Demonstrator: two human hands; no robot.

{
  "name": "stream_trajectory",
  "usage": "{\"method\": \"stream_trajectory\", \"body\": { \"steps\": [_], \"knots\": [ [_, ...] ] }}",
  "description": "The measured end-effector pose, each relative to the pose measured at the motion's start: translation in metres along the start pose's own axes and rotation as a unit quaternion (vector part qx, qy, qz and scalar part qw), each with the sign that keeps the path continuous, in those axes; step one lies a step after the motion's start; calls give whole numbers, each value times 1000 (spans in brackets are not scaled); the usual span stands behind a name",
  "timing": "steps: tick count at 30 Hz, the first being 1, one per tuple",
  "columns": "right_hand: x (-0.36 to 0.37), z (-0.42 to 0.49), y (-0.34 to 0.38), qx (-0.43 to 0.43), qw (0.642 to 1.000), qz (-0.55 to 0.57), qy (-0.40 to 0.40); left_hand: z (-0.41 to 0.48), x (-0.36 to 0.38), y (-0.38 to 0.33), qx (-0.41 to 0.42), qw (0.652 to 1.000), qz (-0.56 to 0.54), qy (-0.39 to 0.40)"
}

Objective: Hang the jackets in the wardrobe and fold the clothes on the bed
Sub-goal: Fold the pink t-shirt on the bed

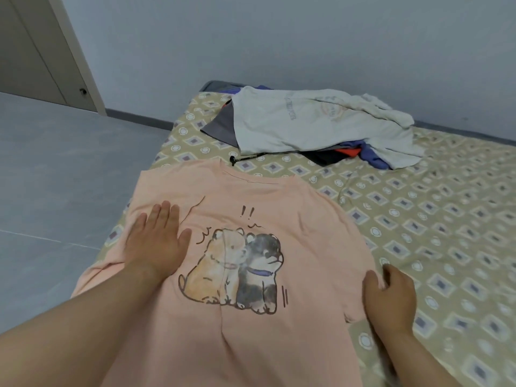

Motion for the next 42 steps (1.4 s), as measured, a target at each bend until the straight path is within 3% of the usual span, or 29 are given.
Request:
{"method": "stream_trajectory", "body": {
  "steps": [4, 9, 13, 19, 23, 27, 29, 31, 34, 37, 39, 40, 42],
  "knots": [
    [-3, 24, 5, 7, 998, 56, 17, 3, -3, -24, -12, 1000, -10, -1],
    [-10, 71, 2, -38, 989, 46, 133, 25, 5, -138, 171, 985, -25, -5],
    [-12, 78, -3, -87, 980, 68, 165, 39, 14, -162, 216, 976, 3, -8],
    [-11, 72, -6, -160, 973, 65, 154, 39, 19, -158, 214, 977, 16, -2],
    [-17, 73, -5, -191, 959, 60, 203, 38, 3, -169, 197, 980, 25, 26],
    [-29, 85, -2, -197, 920, 34, 336, 66, -29, -222, 182, 972, -121, -88],
    [-31, 86, -1, -210, 898, -2, 386, 88, -38, -266, 242, 958, -144, -59],
    [-32, 88, -3, -223, 894, -21, 389, 105, -40, -314, 352, 931, -94, 12],
    [-31, 97, -7, -161, 914, 62, 366, 114, -43, -355, 420, 904, -19, 83],
    [-36, 115, -18, -65, 959, 202, 188, 122, -42, -364, 430, 899, 8, 77],
    [-41, 123, -25, 15, 953, 291, 81, 127, -41, -368, 415, 908, -1, 60],
    [-40, 125, -27, 50, 942, 322, 81, 130, -41, -371, 392, 918, -38, 42],
    [-34, 125, -24, 108, 914, 349, 176, 138, -40, -377, 335, 935, -114, 2]
  ]
}}
Point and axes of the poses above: each hand's wrist, its own z-axis towards the middle knuckle, its own x-axis out of the palm, y = z × x, the point moved 2 cm from there along z, towards the middle knuckle, and after that the axes turned 12 degrees about x, right-handed, at the moved point
